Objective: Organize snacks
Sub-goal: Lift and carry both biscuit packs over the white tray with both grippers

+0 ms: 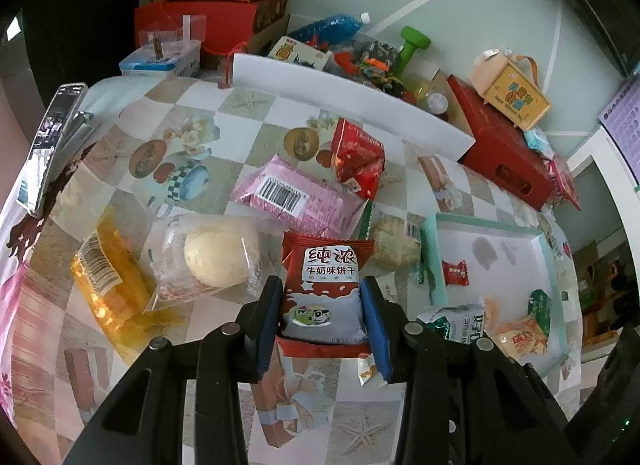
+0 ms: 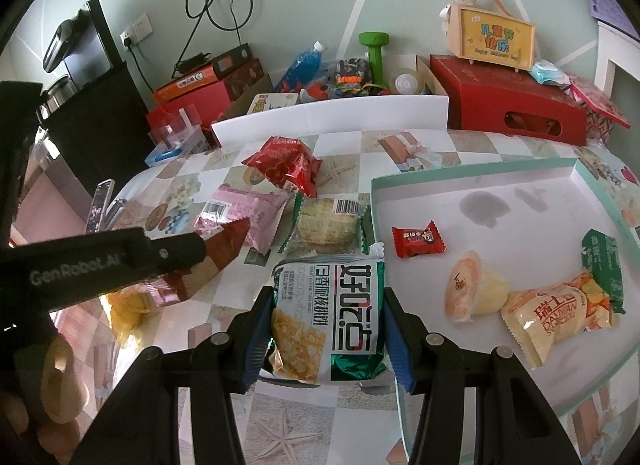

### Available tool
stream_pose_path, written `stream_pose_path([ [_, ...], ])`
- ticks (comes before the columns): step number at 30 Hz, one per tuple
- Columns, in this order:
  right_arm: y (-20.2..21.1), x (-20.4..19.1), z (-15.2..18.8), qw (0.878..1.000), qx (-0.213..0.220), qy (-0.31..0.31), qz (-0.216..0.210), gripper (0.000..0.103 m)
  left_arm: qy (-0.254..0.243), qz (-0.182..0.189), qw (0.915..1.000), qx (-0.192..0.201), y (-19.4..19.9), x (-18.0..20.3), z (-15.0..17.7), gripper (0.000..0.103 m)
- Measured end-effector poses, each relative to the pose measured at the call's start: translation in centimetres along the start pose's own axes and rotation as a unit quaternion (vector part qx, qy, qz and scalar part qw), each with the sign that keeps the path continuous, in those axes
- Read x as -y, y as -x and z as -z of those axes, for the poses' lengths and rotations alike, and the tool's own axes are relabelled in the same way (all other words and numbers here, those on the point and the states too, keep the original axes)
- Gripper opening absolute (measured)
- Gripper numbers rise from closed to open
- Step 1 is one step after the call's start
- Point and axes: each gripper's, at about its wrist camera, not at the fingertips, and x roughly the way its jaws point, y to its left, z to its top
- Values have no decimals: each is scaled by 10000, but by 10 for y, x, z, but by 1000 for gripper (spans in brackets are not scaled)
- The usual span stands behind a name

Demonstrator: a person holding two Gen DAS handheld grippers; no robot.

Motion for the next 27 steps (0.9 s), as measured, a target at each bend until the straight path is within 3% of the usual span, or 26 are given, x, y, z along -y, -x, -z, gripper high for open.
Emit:
stream_pose_path([
  [13, 13, 15, -10, 9996, 205, -200, 59, 54, -73, 194, 9995, 226, 12, 14, -3, 41],
  [22, 35, 80, -27, 9943, 539, -759, 526, 54, -494, 716, 9952, 447, 13, 58, -1, 41],
  [27, 41, 116, -29, 9890, 620, -1126, 728, 54, -701, 919, 9926, 383, 0, 86, 4, 41],
])
